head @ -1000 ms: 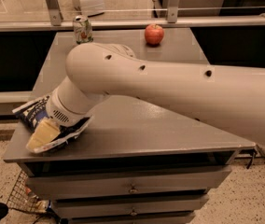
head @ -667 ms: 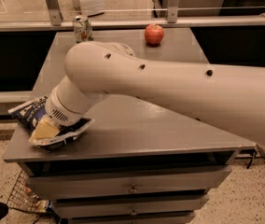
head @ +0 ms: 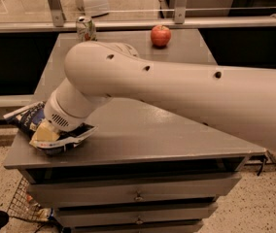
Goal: Pick blue chip bag
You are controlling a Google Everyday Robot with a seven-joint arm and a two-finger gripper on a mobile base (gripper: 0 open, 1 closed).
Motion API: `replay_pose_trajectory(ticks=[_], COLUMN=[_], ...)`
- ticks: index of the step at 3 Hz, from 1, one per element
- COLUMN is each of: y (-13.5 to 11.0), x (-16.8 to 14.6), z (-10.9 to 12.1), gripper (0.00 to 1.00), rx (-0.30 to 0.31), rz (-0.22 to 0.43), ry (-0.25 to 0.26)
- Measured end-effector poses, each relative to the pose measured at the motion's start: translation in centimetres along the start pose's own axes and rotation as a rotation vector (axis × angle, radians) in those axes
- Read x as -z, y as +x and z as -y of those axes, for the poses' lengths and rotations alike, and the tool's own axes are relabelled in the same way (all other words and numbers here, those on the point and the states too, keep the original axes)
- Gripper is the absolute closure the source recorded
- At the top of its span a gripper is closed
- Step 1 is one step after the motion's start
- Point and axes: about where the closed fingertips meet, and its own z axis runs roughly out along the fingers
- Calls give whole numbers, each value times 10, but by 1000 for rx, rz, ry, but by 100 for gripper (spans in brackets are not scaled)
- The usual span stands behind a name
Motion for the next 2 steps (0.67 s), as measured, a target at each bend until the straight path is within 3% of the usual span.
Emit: replay_pose_trajectory(ticks=[2], y=[-2], x=[3], z=[0], gripper=[100], rx=[2], rz=[0], ry=[1])
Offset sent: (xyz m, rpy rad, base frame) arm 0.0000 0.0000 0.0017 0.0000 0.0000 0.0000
